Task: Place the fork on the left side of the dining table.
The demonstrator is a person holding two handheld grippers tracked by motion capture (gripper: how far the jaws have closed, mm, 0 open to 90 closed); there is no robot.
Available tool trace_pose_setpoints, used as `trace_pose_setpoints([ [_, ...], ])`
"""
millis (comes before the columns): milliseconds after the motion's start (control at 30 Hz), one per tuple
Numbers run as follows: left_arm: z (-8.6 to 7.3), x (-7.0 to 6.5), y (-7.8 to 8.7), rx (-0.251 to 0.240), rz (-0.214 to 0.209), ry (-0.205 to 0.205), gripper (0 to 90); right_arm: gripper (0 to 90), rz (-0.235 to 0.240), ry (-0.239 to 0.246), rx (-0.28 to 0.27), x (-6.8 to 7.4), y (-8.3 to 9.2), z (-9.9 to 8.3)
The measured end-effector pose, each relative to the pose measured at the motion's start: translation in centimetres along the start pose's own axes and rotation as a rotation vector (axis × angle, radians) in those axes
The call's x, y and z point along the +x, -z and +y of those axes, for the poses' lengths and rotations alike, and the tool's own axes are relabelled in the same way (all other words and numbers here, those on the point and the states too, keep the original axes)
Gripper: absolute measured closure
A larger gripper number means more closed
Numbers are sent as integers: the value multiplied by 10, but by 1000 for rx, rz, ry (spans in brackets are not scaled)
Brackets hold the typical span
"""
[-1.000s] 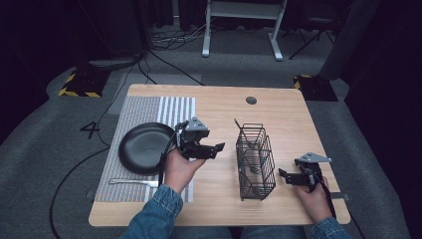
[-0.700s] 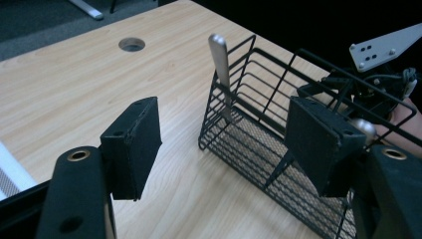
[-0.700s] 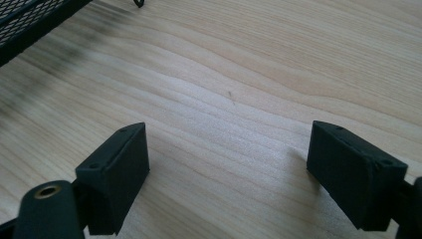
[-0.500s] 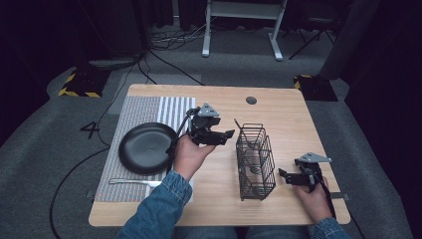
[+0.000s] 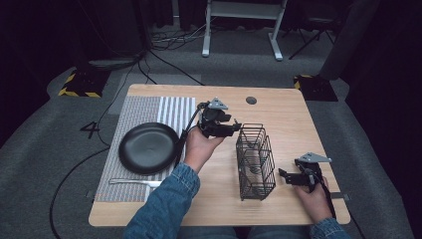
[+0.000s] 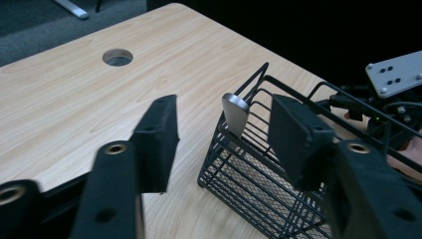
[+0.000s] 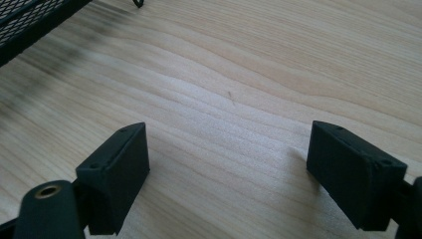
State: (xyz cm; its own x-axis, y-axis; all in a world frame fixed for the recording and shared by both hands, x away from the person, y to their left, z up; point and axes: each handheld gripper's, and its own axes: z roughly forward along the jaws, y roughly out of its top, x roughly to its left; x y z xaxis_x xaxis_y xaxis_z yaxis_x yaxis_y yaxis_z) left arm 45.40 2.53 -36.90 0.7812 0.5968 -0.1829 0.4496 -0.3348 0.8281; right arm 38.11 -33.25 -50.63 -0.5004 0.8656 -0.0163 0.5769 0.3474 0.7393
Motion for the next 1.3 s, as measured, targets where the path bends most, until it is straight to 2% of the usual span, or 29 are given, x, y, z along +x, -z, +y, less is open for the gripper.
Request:
trace_pose_setpoints([
  [167, 1, -2, -8, 12, -14, -9, 605, 170, 0, 0, 0, 0, 0, 0],
  [333, 2, -5, -10, 25, 0, -28, 743, 170, 0, 0, 0, 0, 0, 0],
  [467, 2, -2, -9, 29, -33, 2, 766, 170, 0, 0, 0, 0, 0, 0],
  [667, 2, -3, -8, 33, -49, 3, 782, 170, 0, 0, 0, 0, 0, 0],
  [767, 3, -4, -7, 40, -72, 3, 793, 170, 0, 1, 0, 0, 0, 0],
  [1033, 8, -13, -3, 50, -53, -41, 817, 170, 0, 1, 0, 0, 0, 0],
  [1167, 11, -16, 1, 40, -55, -42, 861, 171, 0, 1, 0, 0, 0, 0],
  [1233, 13, -19, 2, 46, -33, -61, 863, 170, -1, 1, 0, 0, 0, 0],
  [1300, 14, -21, 4, 39, -31, -66, 863, 171, 0, 1, 0, 0, 0, 0],
])
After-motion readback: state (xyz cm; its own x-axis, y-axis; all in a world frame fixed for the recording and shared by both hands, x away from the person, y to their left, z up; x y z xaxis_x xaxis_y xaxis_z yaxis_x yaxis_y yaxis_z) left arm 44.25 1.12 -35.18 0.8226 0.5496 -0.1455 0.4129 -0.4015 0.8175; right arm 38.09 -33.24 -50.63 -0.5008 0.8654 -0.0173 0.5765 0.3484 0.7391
